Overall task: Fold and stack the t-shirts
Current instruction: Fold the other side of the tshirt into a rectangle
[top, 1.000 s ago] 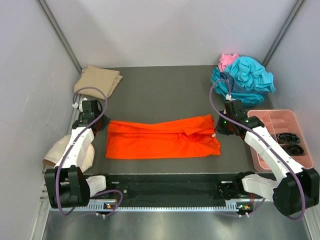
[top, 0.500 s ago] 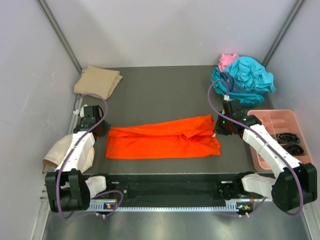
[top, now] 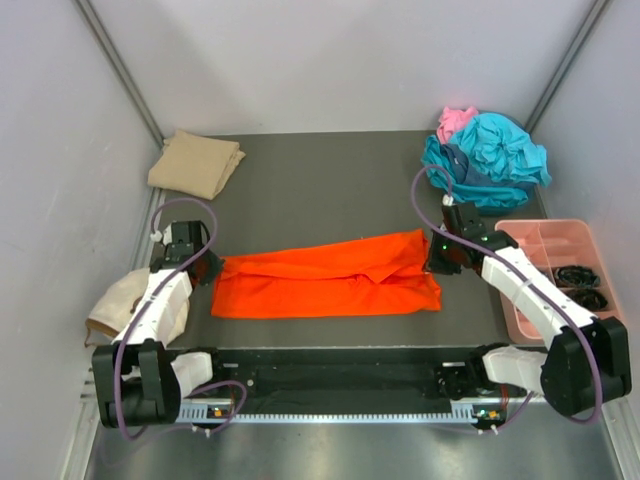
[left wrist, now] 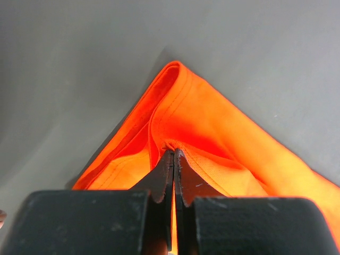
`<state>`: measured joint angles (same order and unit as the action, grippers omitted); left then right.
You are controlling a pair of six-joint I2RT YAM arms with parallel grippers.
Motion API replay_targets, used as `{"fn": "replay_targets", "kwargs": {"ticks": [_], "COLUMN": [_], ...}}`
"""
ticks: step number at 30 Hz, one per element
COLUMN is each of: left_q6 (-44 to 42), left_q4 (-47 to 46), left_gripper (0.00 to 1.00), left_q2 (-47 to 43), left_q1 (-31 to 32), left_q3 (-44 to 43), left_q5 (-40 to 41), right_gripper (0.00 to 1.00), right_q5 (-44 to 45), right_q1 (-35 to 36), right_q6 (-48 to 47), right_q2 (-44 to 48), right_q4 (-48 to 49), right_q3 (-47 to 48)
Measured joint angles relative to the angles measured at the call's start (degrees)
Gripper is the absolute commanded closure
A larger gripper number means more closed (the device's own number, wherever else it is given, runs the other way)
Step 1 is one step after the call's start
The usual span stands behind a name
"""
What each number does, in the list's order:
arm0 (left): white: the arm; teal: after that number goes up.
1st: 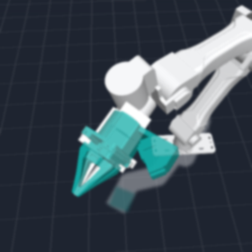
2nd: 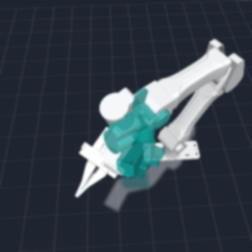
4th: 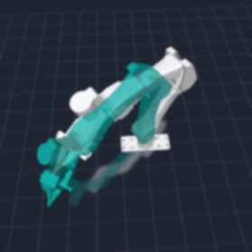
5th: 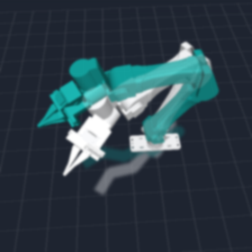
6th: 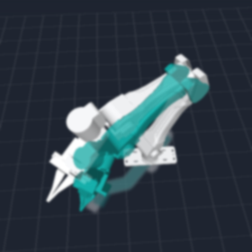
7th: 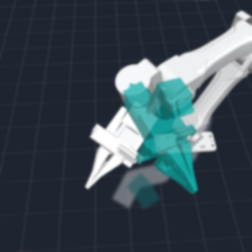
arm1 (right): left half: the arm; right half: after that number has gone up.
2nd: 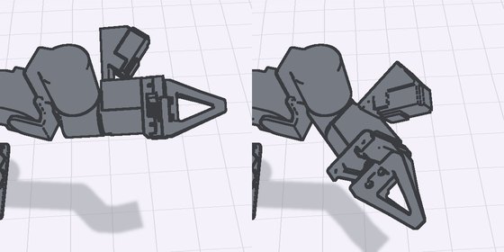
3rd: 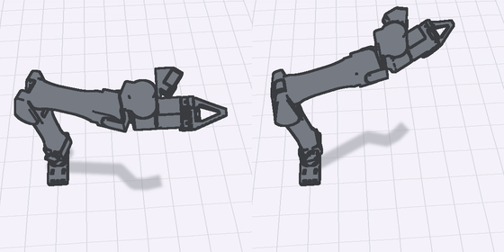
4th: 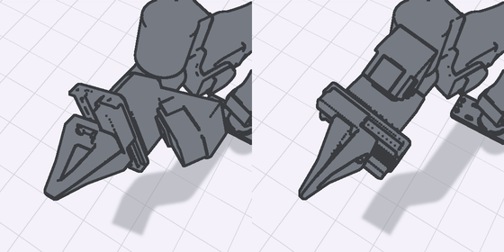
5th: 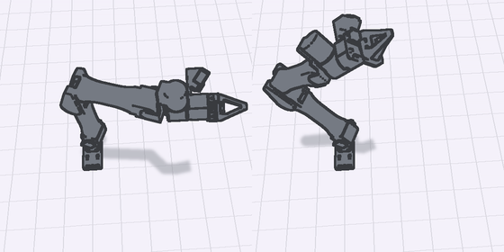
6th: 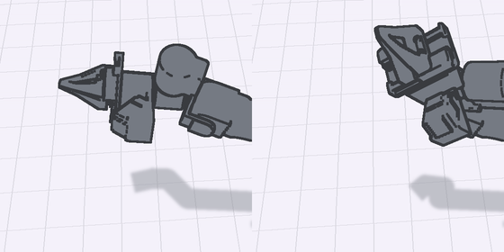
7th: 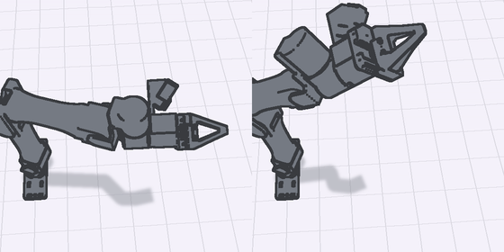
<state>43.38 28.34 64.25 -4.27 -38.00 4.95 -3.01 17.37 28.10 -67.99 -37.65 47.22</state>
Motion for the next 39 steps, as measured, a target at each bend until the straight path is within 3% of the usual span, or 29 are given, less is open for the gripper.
{"fn": "replay_targets", "kwargs": {"ticks": [30,39], "left_q6": [0.7,1.2], "left_q4": [-0.5,-6.0], "left_gripper": [1.0,1.0], "left_q2": [1.2,11.9], "left_q1": [0.0,0.0], "left_q3": [3.5,-7.1], "left_q5": [2.1,2.6], "right_gripper": [1.0,1.0], "right_q5": [0.3,-0.1], "right_q1": [0.0,0.0], "right_q6": [0.0,0.0], "right_q2": [-2.1,-9.6], "right_q4": [1.7,9.4], "right_q3": [-2.5,6.8]}}
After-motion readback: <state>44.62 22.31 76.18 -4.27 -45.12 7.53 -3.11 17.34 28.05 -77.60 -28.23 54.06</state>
